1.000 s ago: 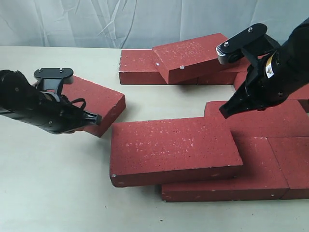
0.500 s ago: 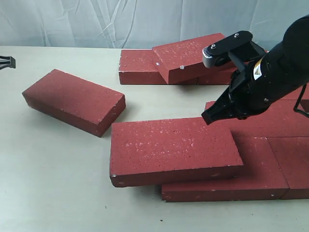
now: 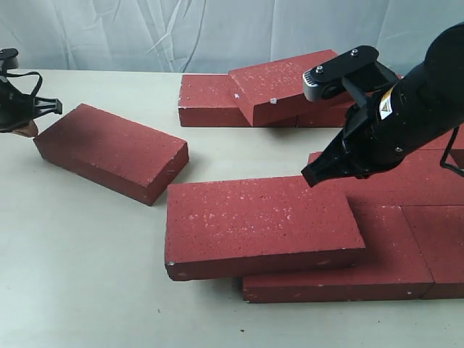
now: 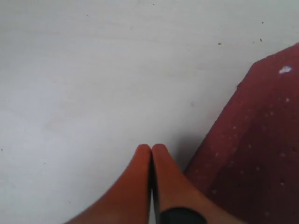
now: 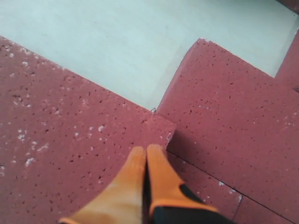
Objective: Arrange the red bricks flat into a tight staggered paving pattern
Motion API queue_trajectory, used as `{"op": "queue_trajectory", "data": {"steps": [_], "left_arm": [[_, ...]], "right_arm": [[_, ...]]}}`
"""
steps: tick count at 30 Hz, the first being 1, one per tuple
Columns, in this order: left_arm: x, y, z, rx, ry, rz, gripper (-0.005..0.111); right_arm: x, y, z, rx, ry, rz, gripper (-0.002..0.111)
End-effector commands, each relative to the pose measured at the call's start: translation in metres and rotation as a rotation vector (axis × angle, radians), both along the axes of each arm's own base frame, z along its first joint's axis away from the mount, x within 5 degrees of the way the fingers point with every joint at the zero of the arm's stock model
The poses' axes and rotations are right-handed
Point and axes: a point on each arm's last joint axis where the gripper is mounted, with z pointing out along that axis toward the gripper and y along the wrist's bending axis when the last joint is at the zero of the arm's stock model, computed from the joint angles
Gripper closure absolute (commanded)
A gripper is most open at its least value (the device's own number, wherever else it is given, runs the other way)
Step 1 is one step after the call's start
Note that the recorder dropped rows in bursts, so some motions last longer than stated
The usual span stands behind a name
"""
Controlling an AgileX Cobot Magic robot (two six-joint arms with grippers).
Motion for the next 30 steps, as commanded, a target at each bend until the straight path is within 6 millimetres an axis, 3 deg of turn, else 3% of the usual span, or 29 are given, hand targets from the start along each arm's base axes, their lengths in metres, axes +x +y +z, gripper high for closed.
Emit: {"op": "queue_trajectory", "data": {"steps": [1, 13, 17, 20, 23, 27, 30], "left_arm": [[-0.001, -0.004, -0.001, 0.000, 0.027, -0.018, 0.107], [-0.014, -0.008, -0.004, -0.028, 0.180, -0.086, 0.107], [-0.016, -0.014, 0.002, -0.087, 0.176, -0.098, 0.107], [-0.016, -0.019, 0.007, -0.143, 0.159, -0.115, 0.107], [-0.019, -0.020, 0.007, -0.150, 0.181, -0.131, 0.107], [-0.026, -0.023, -0.002, -0.173, 0.217, -0.127, 0.107], [-0.027, -0.022, -0.004, -0.166, 0.205, -0.120, 0.107]], "right_arm": [[0.001, 0.001, 0.002, 0.007, -0.015, 0.005, 0.108], [0.001, 0.003, 0.002, 0.031, -0.019, -0.001, 0.108], [-0.001, 0.021, 0.006, 0.121, -0.065, 0.153, 0.108], [0.009, 0.070, 0.024, 0.271, -0.064, 0.296, 0.108], [0.035, 0.121, 0.018, 0.221, 0.105, 0.419, 0.108], [0.064, 0.199, -0.026, 0.157, 0.256, 0.556, 0.108], [0.078, 0.236, -0.047, 0.148, 0.220, 0.605, 0.108]]}}
